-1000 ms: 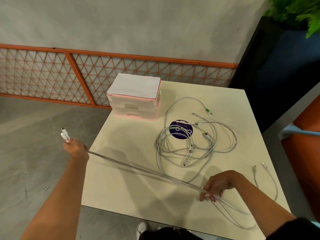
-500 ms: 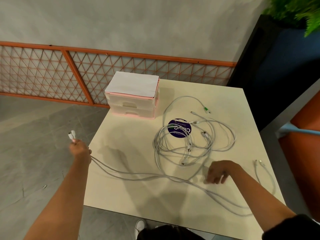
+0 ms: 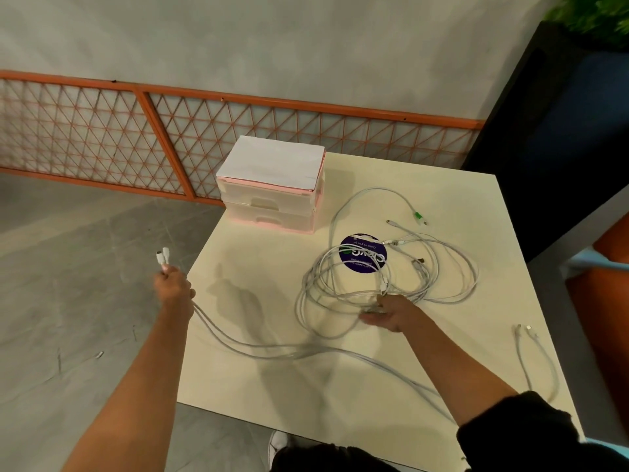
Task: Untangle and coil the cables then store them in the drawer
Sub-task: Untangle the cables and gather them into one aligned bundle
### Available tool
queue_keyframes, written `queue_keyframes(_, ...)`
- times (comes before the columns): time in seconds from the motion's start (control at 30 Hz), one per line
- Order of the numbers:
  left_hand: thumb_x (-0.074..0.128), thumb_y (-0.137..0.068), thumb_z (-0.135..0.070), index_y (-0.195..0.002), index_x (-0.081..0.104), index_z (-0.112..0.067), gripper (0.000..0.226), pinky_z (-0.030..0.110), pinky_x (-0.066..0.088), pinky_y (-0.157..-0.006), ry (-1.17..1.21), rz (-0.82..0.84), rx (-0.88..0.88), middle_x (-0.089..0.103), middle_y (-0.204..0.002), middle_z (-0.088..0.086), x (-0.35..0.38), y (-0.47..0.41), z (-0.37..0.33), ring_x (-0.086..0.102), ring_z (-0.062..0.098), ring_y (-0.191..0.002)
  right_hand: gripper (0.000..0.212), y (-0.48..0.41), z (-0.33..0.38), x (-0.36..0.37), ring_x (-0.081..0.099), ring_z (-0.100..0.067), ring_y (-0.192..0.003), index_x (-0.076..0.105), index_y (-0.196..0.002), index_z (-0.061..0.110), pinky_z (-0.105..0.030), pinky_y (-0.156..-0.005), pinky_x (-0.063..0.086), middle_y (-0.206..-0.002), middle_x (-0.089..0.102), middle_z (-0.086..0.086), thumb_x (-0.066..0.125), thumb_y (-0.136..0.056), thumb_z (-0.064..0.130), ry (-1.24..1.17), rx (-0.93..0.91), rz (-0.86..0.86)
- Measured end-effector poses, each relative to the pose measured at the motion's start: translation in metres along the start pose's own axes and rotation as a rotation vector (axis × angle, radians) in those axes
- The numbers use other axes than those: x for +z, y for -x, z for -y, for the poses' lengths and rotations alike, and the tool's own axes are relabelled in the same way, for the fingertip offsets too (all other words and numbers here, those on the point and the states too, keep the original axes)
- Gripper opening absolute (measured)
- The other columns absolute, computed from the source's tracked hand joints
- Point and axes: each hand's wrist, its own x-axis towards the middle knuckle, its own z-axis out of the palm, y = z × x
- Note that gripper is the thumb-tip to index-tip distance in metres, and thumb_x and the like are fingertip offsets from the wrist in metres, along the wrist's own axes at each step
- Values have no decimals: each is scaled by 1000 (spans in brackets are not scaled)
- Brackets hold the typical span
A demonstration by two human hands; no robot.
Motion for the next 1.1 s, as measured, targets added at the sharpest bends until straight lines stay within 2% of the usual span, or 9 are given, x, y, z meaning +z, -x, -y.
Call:
queue_keyframes(0.1, 24, -106, -28, -73, 32, -22, 34, 9, 18, -29, 0, 41, 23, 30, -64, -1, 0, -1, 1, 25, 0, -24, 12, -2, 9, 10, 52, -46, -118, 49, -92, -4, -48, -92, 49, -110, 52, -29, 39, -97, -7, -117, -35, 11)
queue_keyframes(0.2, 24, -106, -28, -71, 33, -21, 36, 9, 18, -29, 10, 108, 25, 28, -63, -1, 0, -5, 4, 25, 1, -25, 21, -10, 16, 10, 60, -36, -91, 48, -118, -5, -47, -100, 46, -90, 54, -20, 37, -100, -3, -149, -111, 24)
queue_keyframes(0.3, 26, -106, -29, -69, 33, -21, 38, 8, 17, -30, 50, 194, 2, 30, -52, -6, 0, -8, 7, 22, 0, -26, 19, -14, 15, 9, 60, -23, -75, 54, -98, 3, -40, -70, 56, -91, 56, -14, 39, -102, 15, -48, -151, -8)
queue_keyframes(0.43, 27, -106, -31, -69, 32, -20, 39, 12, 13, -31, 115, 304, -14, 25, -38, -15, 5, -6, 1, 19, 0, -30, 72, -5, 8, 10, 57, -22, -53, 60, -82, 4, -26, -53, 46, -71, 63, -12, 24, -93, 66, 431, -109, -177)
queue_keyframes(0.53, 25, -105, -36, -72, 39, -19, 40, 13, 15, -31, 163, 361, -64, 27, -39, -13, 12, -6, -9, 21, 1, -31, 103, 8, 2, 19, 62, -25, -51, 68, -72, 0, -25, -54, 48, -62, 68, -13, 2, -83, 77, 865, -91, -194)
queue_keyframes(0.7, 25, -105, -38, -76, 47, -18, 42, 14, 15, -32, 158, 465, -79, 26, -40, -12, 27, 0, -22, 21, 2, -31, 80, 25, 7, 43, 65, -27, -94, 67, -95, 8, -31, -78, 44, -95, 69, -9, 11, -95, 64, 1390, -454, -451)
queue_keyframes(0.8, 26, -105, -36, -76, 48, -17, 41, 15, 16, -32, 146, 492, -51, 25, -42, -12, 28, 4, -26, 20, 2, -33, 54, 25, 15, 49, 60, -31, -104, 60, -110, 3, -34, -82, 43, -110, 64, -14, 30, -100, 46, 1259, -513, -492)
queue_keyframes(0.97, 27, -105, -34, -75, 45, -17, 40, 12, 15, -31, 107, 498, -46, 25, -41, -12, 26, 5, -26, 20, 1, -31, 28, 10, 25, 25, 68, -15, -62, 62, -80, 12, -31, -82, 55, -64, 67, 2, 55, -89, 38, 1123, -367, -326)
queue_keyframes(1.1, 28, -105, -33, -75, 45, -17, 39, 12, 15, -31, 96, 501, -43, 25, -40, -13, 23, 3, -24, 21, 0, -31, 46, 12, 23, -4, 70, -10, -69, 61, -75, 19, -23, -77, 48, -65, 67, 7, 45, -90, 59, 1304, -262, -401)
